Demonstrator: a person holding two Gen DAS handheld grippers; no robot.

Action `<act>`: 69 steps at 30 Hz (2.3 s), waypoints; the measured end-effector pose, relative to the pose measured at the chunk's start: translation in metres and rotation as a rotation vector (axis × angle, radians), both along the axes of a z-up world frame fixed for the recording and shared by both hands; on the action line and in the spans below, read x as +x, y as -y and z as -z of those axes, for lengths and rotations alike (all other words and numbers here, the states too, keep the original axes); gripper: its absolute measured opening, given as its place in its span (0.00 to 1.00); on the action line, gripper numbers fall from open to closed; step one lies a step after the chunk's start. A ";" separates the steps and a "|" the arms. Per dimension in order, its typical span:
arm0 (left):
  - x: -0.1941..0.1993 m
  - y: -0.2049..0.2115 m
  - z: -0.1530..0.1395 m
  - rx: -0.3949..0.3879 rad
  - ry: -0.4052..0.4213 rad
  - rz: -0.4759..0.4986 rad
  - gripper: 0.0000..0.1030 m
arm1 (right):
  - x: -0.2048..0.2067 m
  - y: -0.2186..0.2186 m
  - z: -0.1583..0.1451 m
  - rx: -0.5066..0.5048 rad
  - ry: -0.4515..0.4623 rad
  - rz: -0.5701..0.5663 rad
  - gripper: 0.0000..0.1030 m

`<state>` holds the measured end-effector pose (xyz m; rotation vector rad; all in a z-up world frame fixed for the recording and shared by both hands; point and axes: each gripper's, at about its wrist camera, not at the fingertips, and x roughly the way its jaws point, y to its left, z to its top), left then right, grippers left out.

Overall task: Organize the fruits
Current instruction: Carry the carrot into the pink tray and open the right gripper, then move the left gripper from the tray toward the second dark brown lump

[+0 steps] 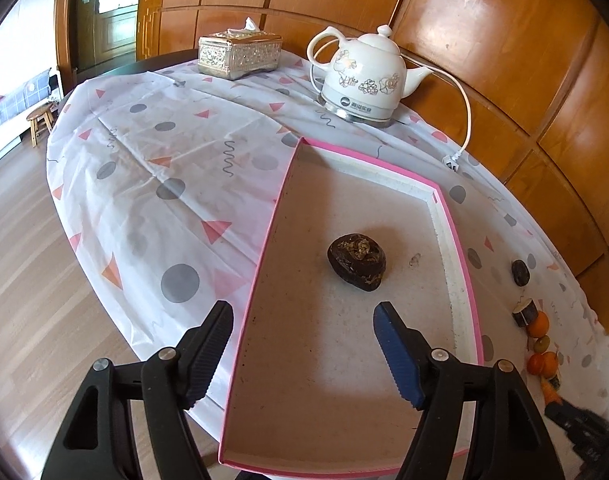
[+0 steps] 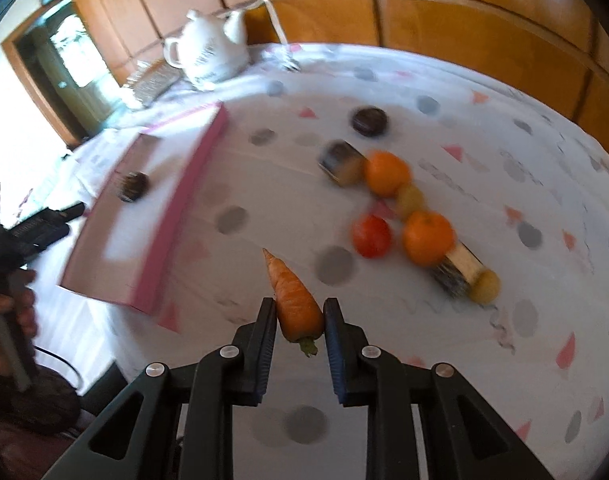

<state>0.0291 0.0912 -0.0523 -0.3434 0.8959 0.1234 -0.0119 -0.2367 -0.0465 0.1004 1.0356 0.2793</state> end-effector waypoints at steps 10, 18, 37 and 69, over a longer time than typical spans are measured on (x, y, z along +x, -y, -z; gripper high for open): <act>-0.002 -0.004 0.003 -0.013 -0.010 -0.002 0.72 | 0.038 -0.089 -0.019 0.060 0.023 -0.197 0.23; -0.003 -0.008 0.005 -0.021 -0.017 -0.004 0.72 | 0.069 -0.154 -0.009 -0.001 0.013 -0.280 0.23; -0.002 -0.007 0.010 -0.024 -0.026 0.007 0.72 | 0.063 -0.145 -0.015 -0.084 0.079 -0.192 0.31; -0.005 0.035 -0.007 0.035 -0.006 0.137 0.72 | 0.000 0.139 -0.040 -0.346 0.062 0.381 0.34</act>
